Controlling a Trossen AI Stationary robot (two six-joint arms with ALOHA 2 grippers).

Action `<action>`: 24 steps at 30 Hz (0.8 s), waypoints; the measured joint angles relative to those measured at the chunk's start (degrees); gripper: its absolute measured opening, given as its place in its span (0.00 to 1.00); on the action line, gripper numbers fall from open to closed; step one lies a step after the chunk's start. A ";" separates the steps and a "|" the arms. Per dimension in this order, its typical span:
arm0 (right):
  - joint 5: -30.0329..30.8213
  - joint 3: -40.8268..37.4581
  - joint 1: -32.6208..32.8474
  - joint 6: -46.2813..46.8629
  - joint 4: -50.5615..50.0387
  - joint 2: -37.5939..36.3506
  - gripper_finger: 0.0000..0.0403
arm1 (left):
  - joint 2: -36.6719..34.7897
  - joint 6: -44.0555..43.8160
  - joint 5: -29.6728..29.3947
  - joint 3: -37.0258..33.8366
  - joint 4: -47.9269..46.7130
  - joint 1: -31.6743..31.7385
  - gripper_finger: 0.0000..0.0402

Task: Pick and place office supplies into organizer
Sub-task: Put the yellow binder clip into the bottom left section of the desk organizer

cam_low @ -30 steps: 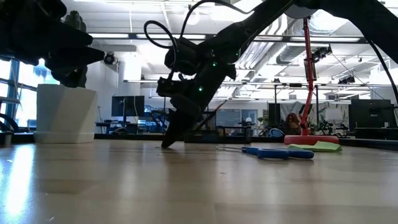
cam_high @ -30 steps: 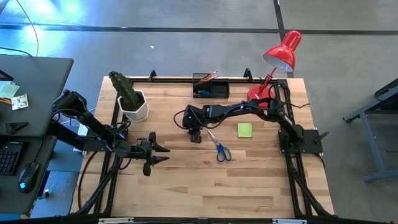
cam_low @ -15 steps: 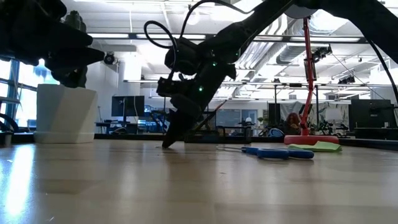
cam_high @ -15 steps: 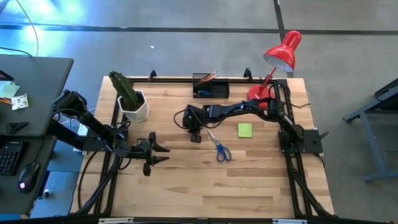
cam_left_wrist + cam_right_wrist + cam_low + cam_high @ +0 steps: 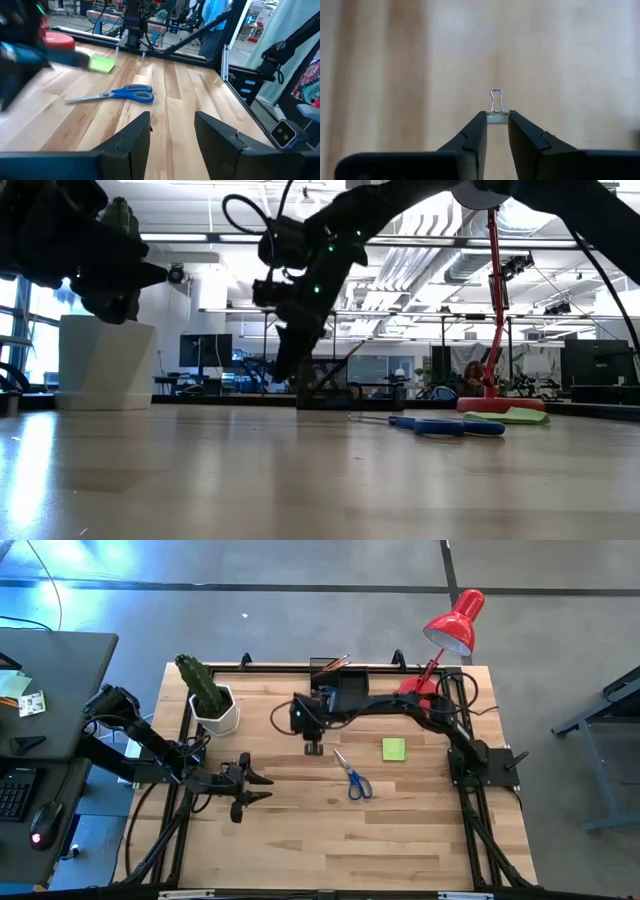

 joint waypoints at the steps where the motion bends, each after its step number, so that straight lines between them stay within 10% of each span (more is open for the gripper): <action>1: 1.32 1.40 -0.55 -0.52 -1.34 0.00 0.15 | 0.00 -0.39 0.00 -0.01 -0.36 0.00 0.36; 8: 10.54 8.40 -7.30 -1.84 -8.43 -0.13 0.16 | 0.00 -1.14 -0.02 0.00 -1.26 0.00 0.36; 24: 8.55 8.85 -17.41 0.94 -8.88 -0.15 0.24 | 0.00 -1.40 -0.42 0.00 -1.81 -0.01 0.36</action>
